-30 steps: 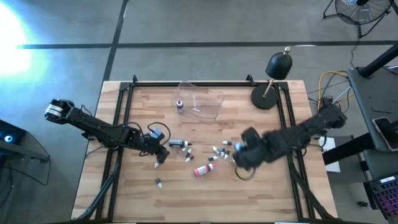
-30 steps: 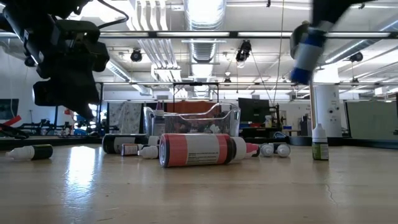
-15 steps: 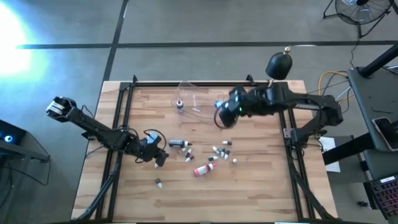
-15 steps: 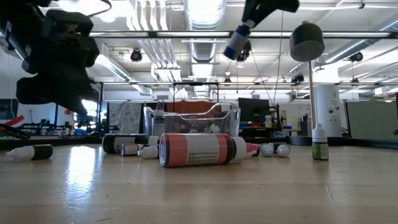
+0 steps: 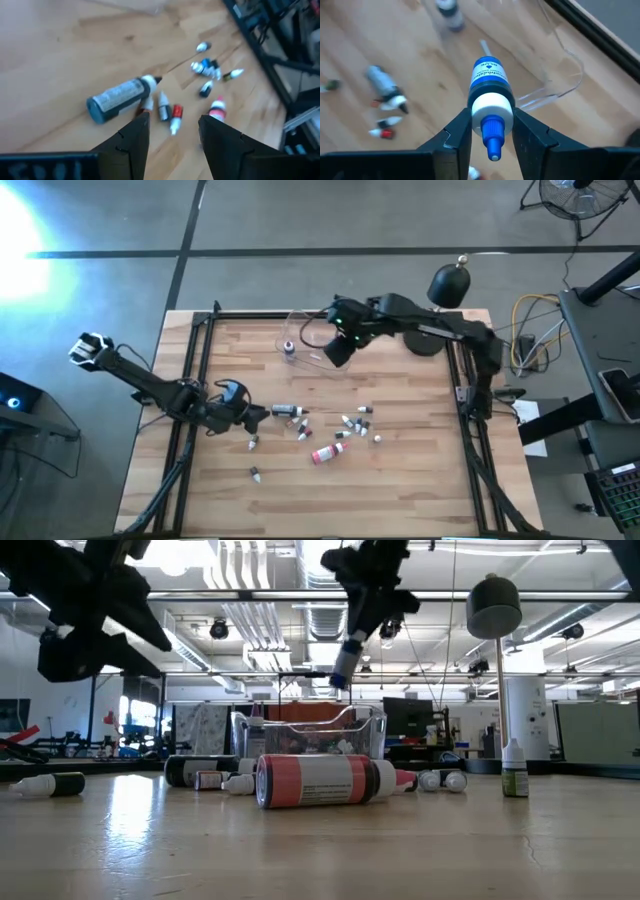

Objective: Pick & Place food coloring
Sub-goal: Put the large blue food coloring bottle into the transparent bin

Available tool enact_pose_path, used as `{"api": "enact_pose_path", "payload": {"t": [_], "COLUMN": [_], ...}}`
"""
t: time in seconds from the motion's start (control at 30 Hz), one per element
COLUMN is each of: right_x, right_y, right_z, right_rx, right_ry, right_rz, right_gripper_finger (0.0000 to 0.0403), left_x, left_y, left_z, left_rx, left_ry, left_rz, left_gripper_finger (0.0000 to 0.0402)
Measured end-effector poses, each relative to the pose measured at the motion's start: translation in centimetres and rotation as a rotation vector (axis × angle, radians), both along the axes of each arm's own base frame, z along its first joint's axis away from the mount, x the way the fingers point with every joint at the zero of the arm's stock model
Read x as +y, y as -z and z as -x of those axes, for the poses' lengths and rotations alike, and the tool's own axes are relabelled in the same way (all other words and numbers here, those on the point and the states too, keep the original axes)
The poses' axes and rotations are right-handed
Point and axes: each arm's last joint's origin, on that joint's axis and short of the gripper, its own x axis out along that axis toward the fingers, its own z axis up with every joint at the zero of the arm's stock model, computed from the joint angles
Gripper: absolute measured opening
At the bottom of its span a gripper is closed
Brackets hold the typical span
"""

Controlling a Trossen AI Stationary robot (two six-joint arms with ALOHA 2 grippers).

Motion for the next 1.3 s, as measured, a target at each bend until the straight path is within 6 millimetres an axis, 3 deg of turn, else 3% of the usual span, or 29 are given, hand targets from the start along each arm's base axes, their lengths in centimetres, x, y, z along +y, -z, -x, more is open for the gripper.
{"api": "enact_pose_path", "payload": {"t": [0.33,0.63,0.97,1.3], "right_x": [-3.3,-3.4,-3.4,-3.0], "right_y": [4.0,7.7,8.4,10.5], "right_z": [-2.8,-3.8,-4.0,-3.5], "right_rx": [0.148,0.236,0.234,0.283], "right_ry": [-0.03,-0.052,-0.048,-0.038], "right_rz": [-0.069,-0.144,-0.154,-0.264], "right_gripper_finger": [0.0107,0.0107,0.0107,0.0114], "left_x": [1.1,1.8,2.0,2.1], "left_y": [-2.0,-2.7,-2.6,-2.5], "left_z": [1.9,3.0,3.5,3.5], "left_rx": [-0.119,-0.147,-0.129,-0.124], "left_ry": [-0.051,-0.067,-0.074,-0.075], "left_rz": [-0.041,-0.082,-0.097,-0.102], "left_gripper_finger": [0.0147,0.0147,0.0147,0.0147]}}
